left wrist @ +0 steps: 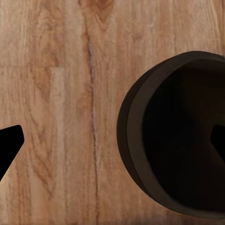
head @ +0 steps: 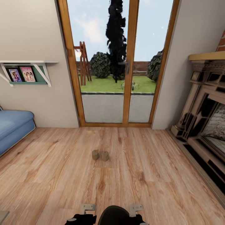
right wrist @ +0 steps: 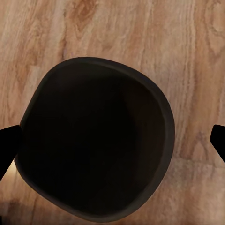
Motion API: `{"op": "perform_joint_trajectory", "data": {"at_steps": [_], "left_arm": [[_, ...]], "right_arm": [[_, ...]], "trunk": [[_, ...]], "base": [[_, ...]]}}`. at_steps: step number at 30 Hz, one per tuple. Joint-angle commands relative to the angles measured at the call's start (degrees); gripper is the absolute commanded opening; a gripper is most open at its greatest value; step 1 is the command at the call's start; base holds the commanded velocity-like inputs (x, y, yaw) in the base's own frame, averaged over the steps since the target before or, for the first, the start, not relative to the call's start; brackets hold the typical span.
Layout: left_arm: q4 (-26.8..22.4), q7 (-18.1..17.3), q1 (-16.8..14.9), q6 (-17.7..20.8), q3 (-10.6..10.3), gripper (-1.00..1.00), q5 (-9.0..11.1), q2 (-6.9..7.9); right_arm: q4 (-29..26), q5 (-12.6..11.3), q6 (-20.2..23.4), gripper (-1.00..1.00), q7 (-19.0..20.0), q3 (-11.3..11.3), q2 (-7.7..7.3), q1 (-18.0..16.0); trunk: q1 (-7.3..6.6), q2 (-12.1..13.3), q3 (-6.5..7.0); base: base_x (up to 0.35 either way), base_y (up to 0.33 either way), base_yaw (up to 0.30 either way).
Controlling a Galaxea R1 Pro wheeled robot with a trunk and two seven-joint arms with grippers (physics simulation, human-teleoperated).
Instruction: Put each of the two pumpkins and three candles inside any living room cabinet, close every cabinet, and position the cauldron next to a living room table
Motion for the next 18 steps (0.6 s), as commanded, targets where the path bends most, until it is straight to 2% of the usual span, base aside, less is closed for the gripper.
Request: {"op": "perform_joint_trajectory", "data": {"at_steps": [1, 5, 18], "left_arm": [[-0.1, 0.1, 0.0, 0.3, -0.5, 1.00, 0.3, -0.03], [-0.1, 0.1, 0.0, 0.3, -0.9, 1.00, 0.4, -0.33], [-0.1, 0.1, 0.0, 0.1, -1.0, 1.00, 0.4, -0.87]], "right_arm": [[0.4, 0.0, -0.3, 1.00, -0.1, 0.1, 0.00, 0.0], [1.6, -0.1, -1.6, 1.00, -0.2, 0.1, 0.00, 0.0], [2.3, -0.2, -2.1, 1.00, -0.4, 0.0, 0.00, 0.0]], "trunk": [[0.22, -0.4, -0.24], [1.10, -2.0, -0.96], [3.95, -7.3, -3.29]], "base": [[0.000, 0.000, 0.000], [0.000, 0.000, 0.000], [0.000, 0.000, 0.000]]}}
